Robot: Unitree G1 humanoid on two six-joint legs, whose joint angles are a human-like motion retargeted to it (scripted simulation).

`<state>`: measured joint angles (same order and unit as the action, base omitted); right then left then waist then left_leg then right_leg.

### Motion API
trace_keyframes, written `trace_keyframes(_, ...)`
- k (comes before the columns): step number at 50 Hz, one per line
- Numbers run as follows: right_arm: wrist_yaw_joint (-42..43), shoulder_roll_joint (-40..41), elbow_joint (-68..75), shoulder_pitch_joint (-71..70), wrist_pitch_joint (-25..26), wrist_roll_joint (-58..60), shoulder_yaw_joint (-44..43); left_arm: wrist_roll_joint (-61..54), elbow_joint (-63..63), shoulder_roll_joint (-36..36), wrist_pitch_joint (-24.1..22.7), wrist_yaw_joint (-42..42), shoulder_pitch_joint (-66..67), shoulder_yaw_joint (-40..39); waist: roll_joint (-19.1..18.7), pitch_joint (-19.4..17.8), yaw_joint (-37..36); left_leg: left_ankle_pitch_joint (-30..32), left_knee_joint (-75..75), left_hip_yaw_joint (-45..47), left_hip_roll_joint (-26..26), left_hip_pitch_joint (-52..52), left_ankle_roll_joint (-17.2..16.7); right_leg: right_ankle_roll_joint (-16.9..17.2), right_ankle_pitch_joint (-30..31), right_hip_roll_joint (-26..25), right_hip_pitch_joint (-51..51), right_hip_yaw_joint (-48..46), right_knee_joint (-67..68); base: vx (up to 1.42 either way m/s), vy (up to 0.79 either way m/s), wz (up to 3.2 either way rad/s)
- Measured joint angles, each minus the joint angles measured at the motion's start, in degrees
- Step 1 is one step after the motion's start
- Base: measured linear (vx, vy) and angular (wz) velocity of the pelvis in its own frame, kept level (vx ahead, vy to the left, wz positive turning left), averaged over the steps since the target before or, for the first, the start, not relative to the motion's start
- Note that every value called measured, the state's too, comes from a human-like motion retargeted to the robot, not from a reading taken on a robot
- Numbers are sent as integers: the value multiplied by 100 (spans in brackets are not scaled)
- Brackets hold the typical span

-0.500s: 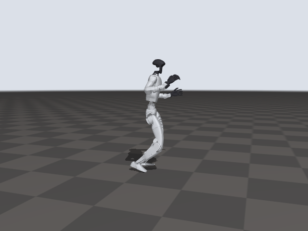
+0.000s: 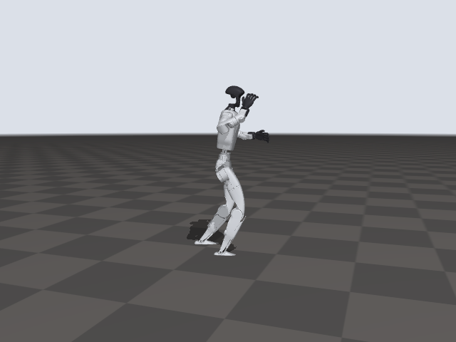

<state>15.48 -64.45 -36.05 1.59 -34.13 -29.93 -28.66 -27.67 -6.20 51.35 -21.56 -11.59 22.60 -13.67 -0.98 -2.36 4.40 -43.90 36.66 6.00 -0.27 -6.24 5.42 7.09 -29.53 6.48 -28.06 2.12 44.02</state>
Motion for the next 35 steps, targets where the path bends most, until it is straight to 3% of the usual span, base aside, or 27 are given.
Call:
trace_keyframes(5,-522,1473,-219,35,218,-408,1040,-151,773,-986,531,-884,290,854,-304,38,-52,61,485,-2,560,-84,-328,-80,-255,-394,296,-356,-236,17,-26,-11)
trace_keyframes(10,-1017,3620,590,534,890,-187,2552,986,3033,-2324,958,-887,-342,1830,-593,-44,-278,164,1324,-267,1107,-249,-609,-353,-461,-823,638,-636,-349,9,-25,-14)
trace_keyframes(13,-1182,4179,950,388,1018,-41,2959,1760,4335,-2739,972,-796,-794,2390,-651,-103,-405,21,1684,-278,1346,-430,-585,-437,-521,-930,760,-734,-418,5,-17,1)
trace_keyframes(17,-635,3535,220,-725,827,556,2684,2559,4451,-2361,895,-890,-785,3039,-473,107,-482,-64,1416,-124,1254,-923,-412,-306,-333,-796,725,-767,-975,11,-7,11)
trace_keyframes(22,223,1437,-25,-2386,636,1321,2353,2961,3409,-1286,702,-1476,-112,3555,-315,479,-550,326,409,144,1075,-1050,-543,-81,31,-727,824,-701,-1797,12,4,5)
trace_keyframes(25,370,609,37,-2896,670,1545,2340,3011,3053,-867,535,-1683,140,3817,-249,593,-598,305,465,248,1162,-1080,-623,-10,25,-720,785,-707,-1640,6,9,10)
trace_keyframes(27,673,25,591,-3658,616,1624,2839,2703,2474,-566,523,-1903,176,3930,-123,852,-702,658,-607,344,778,-796,-511,49,344,-517,1032,-656,-2538,16,14,31)
trace_keyframes(31,582,276,554,-3513,542,1540,3354,2412,2042,-741,402,-1628,40,3842,-129,860,-732,595,-474,328,835,-820,-510,67,412,-488,1084,-687,-2439,0,11,26)
trace_keyframes(35,75,1321,299,-2583,517,1325,4093,2130,1685,-1381,372,-1056,-349,3413,-242,800,-668,496,-419,161,864,-859,-458,47,465,-514,1208,-781,-2522,0,8,38)
